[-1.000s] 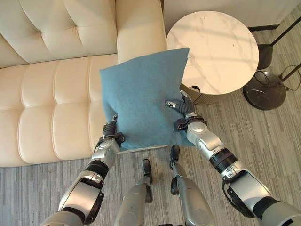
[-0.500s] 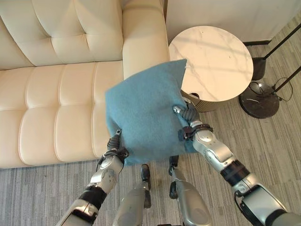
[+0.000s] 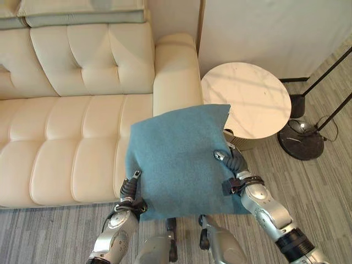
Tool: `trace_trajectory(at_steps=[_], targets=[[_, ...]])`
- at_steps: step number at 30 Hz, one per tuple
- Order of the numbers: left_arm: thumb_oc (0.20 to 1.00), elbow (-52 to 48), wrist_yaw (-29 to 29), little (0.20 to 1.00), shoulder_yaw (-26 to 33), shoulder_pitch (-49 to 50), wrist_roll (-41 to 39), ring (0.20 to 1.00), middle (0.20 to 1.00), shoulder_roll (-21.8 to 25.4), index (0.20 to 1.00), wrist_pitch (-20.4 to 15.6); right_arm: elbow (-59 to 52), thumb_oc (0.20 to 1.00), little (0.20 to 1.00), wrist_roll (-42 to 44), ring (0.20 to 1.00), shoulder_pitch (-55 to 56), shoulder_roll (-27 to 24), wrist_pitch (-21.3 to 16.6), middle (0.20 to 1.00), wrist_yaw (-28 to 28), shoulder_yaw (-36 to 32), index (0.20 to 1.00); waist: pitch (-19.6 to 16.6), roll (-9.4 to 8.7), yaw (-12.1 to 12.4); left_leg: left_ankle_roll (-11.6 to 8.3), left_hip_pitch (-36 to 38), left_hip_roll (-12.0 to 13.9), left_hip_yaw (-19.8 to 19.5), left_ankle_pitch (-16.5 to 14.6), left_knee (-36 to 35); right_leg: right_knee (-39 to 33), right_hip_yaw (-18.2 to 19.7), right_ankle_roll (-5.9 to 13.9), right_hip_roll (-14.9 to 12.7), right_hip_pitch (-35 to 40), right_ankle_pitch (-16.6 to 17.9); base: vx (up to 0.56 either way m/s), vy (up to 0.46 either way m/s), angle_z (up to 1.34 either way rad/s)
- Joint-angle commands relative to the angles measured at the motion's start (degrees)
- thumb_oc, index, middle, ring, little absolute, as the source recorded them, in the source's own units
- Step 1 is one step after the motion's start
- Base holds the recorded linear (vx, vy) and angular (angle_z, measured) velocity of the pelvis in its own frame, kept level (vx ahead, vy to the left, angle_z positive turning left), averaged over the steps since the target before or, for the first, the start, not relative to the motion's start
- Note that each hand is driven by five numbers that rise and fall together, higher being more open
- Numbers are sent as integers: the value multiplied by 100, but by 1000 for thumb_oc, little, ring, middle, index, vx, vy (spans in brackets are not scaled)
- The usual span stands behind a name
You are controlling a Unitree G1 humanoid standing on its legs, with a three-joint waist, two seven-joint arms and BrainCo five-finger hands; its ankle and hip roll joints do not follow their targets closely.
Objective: Pick up all the scattered cushions and arrange them neatly on the sofa.
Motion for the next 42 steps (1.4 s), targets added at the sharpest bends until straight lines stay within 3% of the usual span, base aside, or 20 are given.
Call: trace_trajectory(at_steps=[1, 2, 3, 5, 11, 12, 13, 14, 15, 18, 19, 21, 22, 25, 27, 30, 31, 33, 35, 42], targets=[[200, -674, -213, 200, -156, -583, 370, 200, 200, -166, 200, -404, -528, 200, 200, -136, 200, -446, 445, -312, 200, 349, 375, 200, -249, 229, 203, 38, -223, 215, 135, 48, -457, 898, 266, 390, -15, -9, -1038, -192, -37, -9], [200, -619, -146, 200, -146, -595, 429, 200, 200, -200, 200, -420, -546, 200, 200, -145, 200, -388, 425, -341, 200, 324, 341, 200, -216, 271, 183, 27, -294, 284, 100, 134, -457, 1536, 305, 288, 41, 95, -1554, -90, -30, -12], [200, -618, -146, 200, -146, -596, 429, 200, 200, -200, 200, -420, -547, 200, 200, -145, 200, -388, 424, -341, 200, 324, 340, 200, -227, 272, 185, 27, -307, 286, 101, 138, -457, 1538, 307, 287, 43, 81, -1551, -109, -55, -1], [200, -644, -135, 200, -52, -474, 502, 200, 200, -170, 200, -372, -556, 200, 200, -146, 200, -254, 378, -335, 200, 329, 265, 200, -415, 221, 201, -4, -330, 255, -70, 136, -457, 1751, 396, 202, 147, 565, -1921, -27, -152, 19], [200, -786, -159, 200, 209, -197, 629, 200, 200, -80, 200, -251, -537, 200, 200, -125, 200, -110, 391, -285, 200, 374, 164, 200, -720, -4, 455, -66, -472, 183, -220, 337, -457, 1406, 497, 154, 332, 1493, -2131, -120, -204, 29], [200, -800, -201, 200, 281, -153, 663, 200, 200, -54, 200, -202, -519, 200, 200, -75, 200, -45, 353, -269, 200, 400, 131, 200, -758, -40, 526, -215, -659, 249, -283, 605, -457, 1120, 484, -9, 484, 1557, -2446, -212, -169, 8], [200, -800, -201, 200, 281, -153, 663, 200, 200, -54, 200, -202, -519, 200, 200, -75, 200, -44, 353, -269, 200, 400, 131, 200, -760, -40, 524, -215, -662, 249, -284, 606, -457, 1121, 483, -9, 484, 1555, -2446, -479, -344, 10], [200, -839, -244, 200, 298, -82, 639, 200, 200, -56, 200, -146, -577, 200, 200, -40, 200, 61, 300, -260, 200, 435, 113, 200, -687, 2, 520, -362, -796, 323, -414, 864, -457, 1014, 511, -174, 691, 1523, -2566, -455, -291, 33], [200, -886, -238, 200, 297, -68, 657, 200, 200, -66, 200, -124, -598, 200, 200, -24, 200, 87, 263, -290, 200, 449, 97, 200, -585, 47, 518, -474, -886, 392, -554, 1046, -457, 1038, 534, -265, 839, 1416, -2564, -743, -469, 57], [200, -901, -309, 200, 326, 45, 674, 200, 200, -110, 200, -65, -599, 200, 200, 23, 200, 209, 140, -291, 200, 497, 20, 200, -380, 137, 431, -510, -986, 441, -712, 984, -457, 1061, 288, -336, 972, 1284, -2518, -412, -235, 68], [200, -839, -343, 200, 276, 39, 693, 200, 200, -145, 200, -40, -553, 200, 200, 68, 200, 231, 94, -315, 200, 480, -38, 200, -233, 176, 354, -519, -1019, 512, -274, 869, -341, 1026, -63, -343, 906, 1248, -2422, -361, -167, 90], [200, -839, -343, 200, 277, 38, 693, 200, 200, -147, 200, -40, -552, 200, 200, 68, 200, 230, 93, -315, 200, 480, -37, 200, -244, 182, 343, -520, -1039, 515, -286, 875, -339, 1027, -74, -345, 912, 1232, -2419, -214, -91, 103], [200, -862, -389, 200, 269, 68, 709, 200, 200, -146, 200, -27, -528, 200, 200, 104, 200, 284, 72, -317, 200, 449, -54, 200, -205, 108, 334, -496, -1003, 595, 80, 604, 143, 879, -286, -291, 773, 1269, -2299, -248, -115, 88], [200, -987, -465, 200, 295, 213, 764, 200, 200, -148, 200, -11, -552, 200, 200, 105, 200, 375, 35, -258, 200, 483, -32, 200, -252, 27, 351, -446, -867, 623, -99, 309, 825, 645, -491, -289, 653, 1329, -2100, -198, -73, 51], [200, -1068, -468, 200, 319, 252, 738, 200, 200, -170, 200, -19, -583, 200, 200, 123, 200, 464, -9, -248, 200, 524, -14, 200, -304, 0, 343, -338, -664, 753, 10, -157, 1343, 630, -711, -326, 527, 1280, -2116, -128, 13, 81], [200, -1107, -479, 200, 294, 262, 702, 200, 200, -189, 200, -4, -623, 200, 200, 139, 200, 542, -17, -239, 200, 535, -41, 200, -367, 32, 290, -341, -295, 785, 186, -376, 1201, 562, -913, -304, 476, 1276, -2112, -57, 84, 58], [200, -1080, -493, 200, 243, 211, 697, 200, 200, -173, 200, 10, -658, 200, 200, 183, 200, 597, -43, -260, 200, 487, -119, 200, -473, 99, 178, -382, 70, 892, 544, -433, 827, 541, -1194, -262, 410, 1172, -2112, -80, 126, 82], [200, -990, -500, 200, 122, 71, 701, 200, 200, -222, 200, 59, -717, 200, 200, 184, 200, 630, -29, -289, 200, 394, -223, 200, -579, 216, 57, -494, 237, 933, 901, -110, -61, 376, -1584, -161, 350, 1080, -1994, -123, 190, 120], [200, -943, -508, 200, 95, 59, 742, 200, 200, -217, 200, 68, -704, 200, 200, 197, 200, 618, -4, -293, 200, 337, -234, 200, -627, 280, 41, -517, 324, 886, 807, 7, -457, 362, -1677, -85, 330, 1043, -1908, -45, 216, 117], [200, -1136, -474, 200, 247, 284, 758, 200, 200, -171, 200, 5, -657, 200, 200, 49, 200, 603, 117, -230, 200, 410, -136, 200, -616, 266, 175, -315, 472, 627, 534, -237, -457, 601, -1447, 68, 142, 1027, -1815, 31, 230, 4]])
